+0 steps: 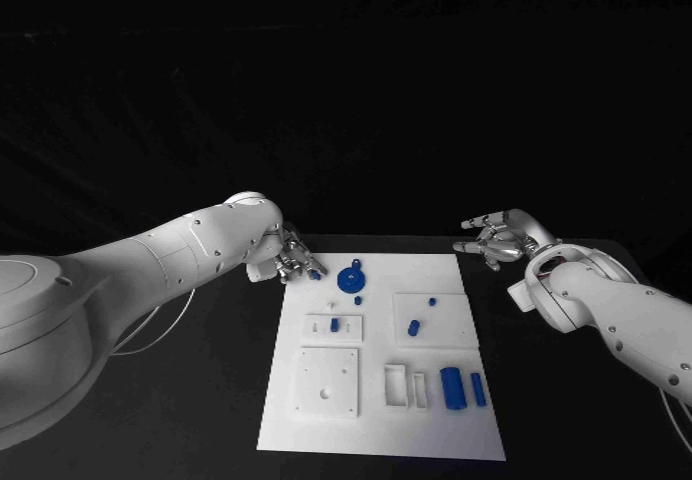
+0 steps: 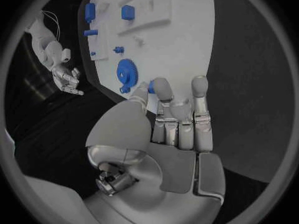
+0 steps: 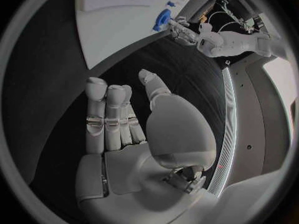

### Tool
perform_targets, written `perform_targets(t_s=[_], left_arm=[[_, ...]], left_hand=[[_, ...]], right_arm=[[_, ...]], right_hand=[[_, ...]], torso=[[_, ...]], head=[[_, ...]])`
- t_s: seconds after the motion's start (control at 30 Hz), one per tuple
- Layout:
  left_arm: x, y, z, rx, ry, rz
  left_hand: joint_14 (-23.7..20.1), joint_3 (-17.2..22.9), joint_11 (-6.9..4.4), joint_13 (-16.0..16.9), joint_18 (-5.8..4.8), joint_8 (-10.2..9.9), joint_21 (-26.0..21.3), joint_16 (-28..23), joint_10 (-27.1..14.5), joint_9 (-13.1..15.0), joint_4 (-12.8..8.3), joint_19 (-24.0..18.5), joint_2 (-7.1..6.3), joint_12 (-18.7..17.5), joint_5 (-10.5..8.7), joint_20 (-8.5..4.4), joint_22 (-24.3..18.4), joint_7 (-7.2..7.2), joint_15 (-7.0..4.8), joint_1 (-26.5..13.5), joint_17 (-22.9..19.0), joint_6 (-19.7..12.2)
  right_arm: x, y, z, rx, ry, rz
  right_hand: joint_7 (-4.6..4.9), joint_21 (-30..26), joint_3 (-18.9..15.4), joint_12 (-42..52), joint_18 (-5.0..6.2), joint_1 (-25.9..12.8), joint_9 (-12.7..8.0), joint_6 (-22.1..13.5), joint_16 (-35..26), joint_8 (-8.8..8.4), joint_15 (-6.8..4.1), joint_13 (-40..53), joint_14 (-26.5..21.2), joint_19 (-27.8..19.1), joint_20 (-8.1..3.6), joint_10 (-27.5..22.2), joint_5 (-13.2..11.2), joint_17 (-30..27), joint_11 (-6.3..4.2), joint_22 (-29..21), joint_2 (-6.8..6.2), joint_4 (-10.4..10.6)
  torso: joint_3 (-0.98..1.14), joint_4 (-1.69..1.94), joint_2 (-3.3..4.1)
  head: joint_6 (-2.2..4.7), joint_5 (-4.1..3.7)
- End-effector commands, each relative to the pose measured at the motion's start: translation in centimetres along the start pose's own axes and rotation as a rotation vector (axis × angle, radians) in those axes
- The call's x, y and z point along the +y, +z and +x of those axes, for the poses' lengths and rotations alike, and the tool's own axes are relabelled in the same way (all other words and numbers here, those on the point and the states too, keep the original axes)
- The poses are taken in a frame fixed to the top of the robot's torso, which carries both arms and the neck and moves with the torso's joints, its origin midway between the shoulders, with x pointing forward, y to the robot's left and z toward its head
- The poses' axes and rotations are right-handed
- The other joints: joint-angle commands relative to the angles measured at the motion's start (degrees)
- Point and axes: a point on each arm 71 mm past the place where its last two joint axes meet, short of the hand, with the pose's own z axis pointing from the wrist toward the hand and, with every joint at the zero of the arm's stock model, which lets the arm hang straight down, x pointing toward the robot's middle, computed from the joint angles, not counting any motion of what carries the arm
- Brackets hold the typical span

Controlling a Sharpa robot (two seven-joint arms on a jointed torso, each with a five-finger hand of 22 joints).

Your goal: Assemble the parts on the task board

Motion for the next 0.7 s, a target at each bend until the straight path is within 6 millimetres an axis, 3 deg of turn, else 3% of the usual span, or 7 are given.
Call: perform_targets(t_s=[0.03, 0.7], left_arm=[[0.11, 0.09, 0.3, 0.023, 0.0, -0.004], [0.33, -0.26, 0.22, 0.028, -0.053, 0.016]], left_hand=[[-0.3, -0.9, -0.5, -0.1, -0.24, -0.2, 0.0, 0.2, 0.1, -0.2, -1.1, -0.5, 1.46, 0.3, 0.47, 0.0, 1.1, -0.42, -0.14, 0.4, 0.0, -0.1], [0.6, -0.7, -0.76, -1.1, 0.28, 1.0, 0.5, 0.9, 1.2, 1.1, -3.3, -0.3, 4.13, 0.4, 0.34, 0.44, 1.1, -0.85, -0.16, 3.4, 1.6, -0.4]], right_arm=[[0.05, 0.01, 0.13, 0.013, -0.005, -0.004], [-0.13, 0.03, 0.12, 0.017, -0.007, 0.004]], right_hand=[[0.06, 0.0, 0.0, 0.0, 0.7, -0.1, 0.0, -0.2, -0.1, -0.29, -0.18, 0.0, -0.3, 0.2, -0.03, -0.2, 0.4, -0.1, -0.14, 3.2, 0.19, 0.2], [0.07, -0.1, 0.4, 0.1, 0.7, -0.3, 0.0, -0.2, -0.1, -0.29, -0.18, 0.0, -0.3, 0.2, -0.03, -0.2, 0.4, -0.1, -0.14, 3.2, 0.13, 0.1]], torso=[[-0.01, 0.03, 0.03], [0.04, 0.18, -0.04]], head=[[-0.04, -0.04], [-0.27, -0.02]])
